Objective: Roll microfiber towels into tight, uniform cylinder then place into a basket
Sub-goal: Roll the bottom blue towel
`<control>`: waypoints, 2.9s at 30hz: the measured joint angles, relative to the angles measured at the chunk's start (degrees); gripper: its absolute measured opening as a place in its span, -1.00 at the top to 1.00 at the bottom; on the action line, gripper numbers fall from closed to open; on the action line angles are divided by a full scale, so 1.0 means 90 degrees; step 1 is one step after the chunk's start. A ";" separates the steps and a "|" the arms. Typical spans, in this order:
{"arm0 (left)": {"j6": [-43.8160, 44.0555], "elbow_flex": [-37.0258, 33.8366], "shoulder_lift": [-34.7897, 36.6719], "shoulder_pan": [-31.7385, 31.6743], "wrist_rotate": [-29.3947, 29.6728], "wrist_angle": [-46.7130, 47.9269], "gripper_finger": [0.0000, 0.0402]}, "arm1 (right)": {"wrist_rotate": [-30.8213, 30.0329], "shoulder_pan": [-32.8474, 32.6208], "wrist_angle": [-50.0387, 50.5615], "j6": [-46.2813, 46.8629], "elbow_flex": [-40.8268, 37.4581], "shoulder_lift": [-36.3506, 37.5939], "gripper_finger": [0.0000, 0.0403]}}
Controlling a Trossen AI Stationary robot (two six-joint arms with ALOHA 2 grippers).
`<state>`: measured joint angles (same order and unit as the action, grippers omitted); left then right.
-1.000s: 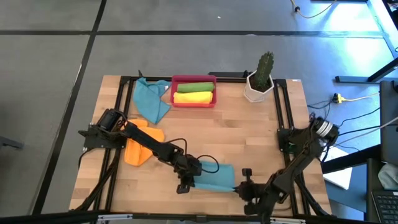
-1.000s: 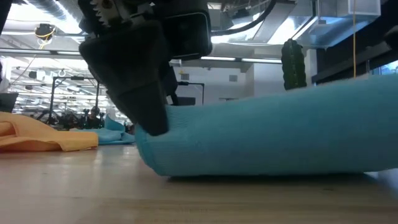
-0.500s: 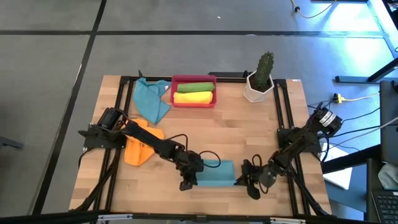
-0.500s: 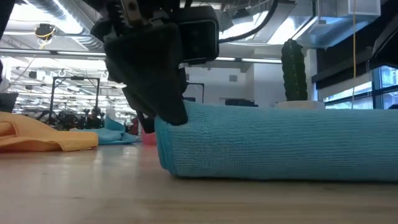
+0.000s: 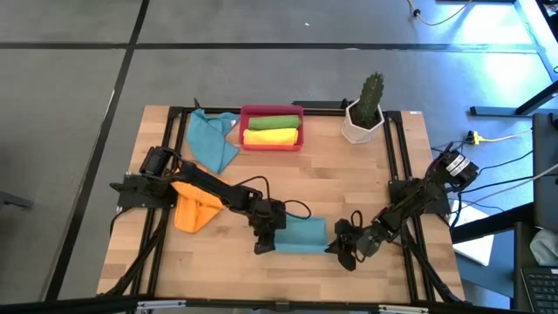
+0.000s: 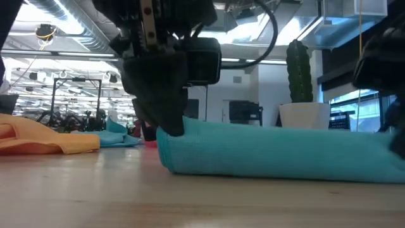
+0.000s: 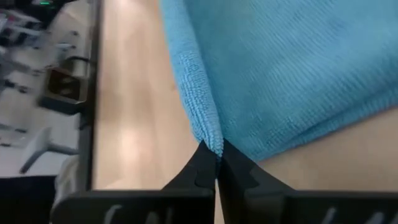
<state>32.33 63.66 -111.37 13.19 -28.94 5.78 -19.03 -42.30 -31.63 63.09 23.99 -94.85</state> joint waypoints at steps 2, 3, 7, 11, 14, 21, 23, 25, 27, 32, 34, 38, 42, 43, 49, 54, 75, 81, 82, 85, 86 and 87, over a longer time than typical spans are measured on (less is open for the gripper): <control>-0.0101 0.0000 0.0000 -0.0093 0.0002 0.0129 1.00 | 0.0016 0.0162 0.0269 0.0018 0.0000 0.0002 0.99; -0.0139 0.0000 0.0000 -0.0140 0.0018 0.0206 1.00 | 0.0026 0.0240 0.0374 0.0020 0.0003 0.0002 0.99; -0.0170 -0.0002 0.0000 -0.0285 0.0083 0.0409 1.00 | 0.0086 0.0513 0.0584 -0.0061 0.0007 0.0015 0.99; -0.0197 -0.0002 0.0000 -0.0361 0.0481 0.0721 1.00 | 0.0073 0.0695 0.0774 -0.0087 0.0010 0.0017 0.98; -0.0454 0.0000 0.0000 -0.0376 0.0902 0.0866 1.00 | 0.0051 0.0779 0.0936 -0.0091 0.0012 0.0022 0.98; -0.1494 -0.0004 0.0000 -0.0278 0.1249 0.0717 0.88 | 0.0070 0.0808 0.0956 -0.0169 0.0012 0.0019 0.97; -0.1680 -0.0007 0.0000 -0.0251 0.1325 0.0682 0.80 | 0.0101 0.0808 0.0969 -0.0146 0.0010 0.0019 0.97; -0.1819 -0.0007 0.0002 -0.0240 0.1417 0.0655 0.71 | 0.0105 0.0808 0.0992 -0.0085 0.0010 0.0019 0.97; -0.1911 -0.0011 0.0065 -0.0238 0.1483 0.0690 0.63 | 0.0132 0.0812 0.0997 -0.0064 0.0010 0.0019 0.97; -0.2198 -0.0024 0.0419 -0.0173 0.2273 0.0830 0.49 | 0.0171 0.0813 0.1026 -0.0028 0.0010 0.0019 0.96; -0.2327 -0.0024 0.0624 -0.0114 0.2697 0.1048 0.46 | 0.0184 0.0813 0.1035 -0.0011 0.0010 0.0019 0.96; -0.2623 -0.0024 0.0955 0.0031 0.3459 0.1212 0.42 | 0.0221 0.0816 0.1056 0.0078 0.0010 0.0019 0.96; -0.3400 -0.0007 0.1047 0.0465 0.3874 0.0734 0.41 | 0.0243 0.0818 0.1057 0.0105 0.0010 0.0019 0.96; -0.3627 -0.0010 0.1030 0.0630 0.3978 0.0647 0.41 | 0.0245 0.0818 0.1057 0.0123 0.0010 0.0019 0.96; -0.4851 -0.0015 0.0464 0.1472 0.5565 0.0422 0.41 | 0.0261 0.0818 0.1059 0.0134 0.0010 0.0019 0.96; -0.4971 -0.0010 0.0196 0.1640 0.6186 0.0346 0.41 | 0.0445 0.0915 0.1055 0.0134 0.0010 0.0021 0.96; -0.4967 0.1173 -0.0793 0.1466 0.6534 0.1067 -0.05 | 0.0678 0.1034 0.1028 0.0103 0.0010 0.0029 0.96; -0.5069 0.1558 -0.1049 0.1408 0.7130 0.1606 -0.04 | 0.0683 0.1034 0.1016 0.0098 0.0010 0.0029 0.96; -0.5129 0.1562 -0.1049 0.1401 0.7131 0.1606 -0.04 | 0.0683 0.1034 0.1016 0.0097 0.0010 0.0029 0.96; -0.5158 0.1547 -0.1056 0.1360 0.7119 0.1612 -0.04 | 0.0685 0.1034 0.1016 0.0095 0.0010 0.0029 0.96; -0.5158 0.1547 -0.1066 0.1348 0.7119 0.1610 -0.04 | 0.0685 0.1034 0.1016 0.0095 0.0010 0.0029 0.96; -0.5171 0.1547 -0.1068 0.1346 0.7121 0.1610 -0.04 | 0.0686 0.1034 0.1016 0.0095 0.0010 0.0029 0.96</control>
<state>-14.21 77.58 -120.99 25.30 35.15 20.27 -12.86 -32.99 -22.48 63.94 24.08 -94.59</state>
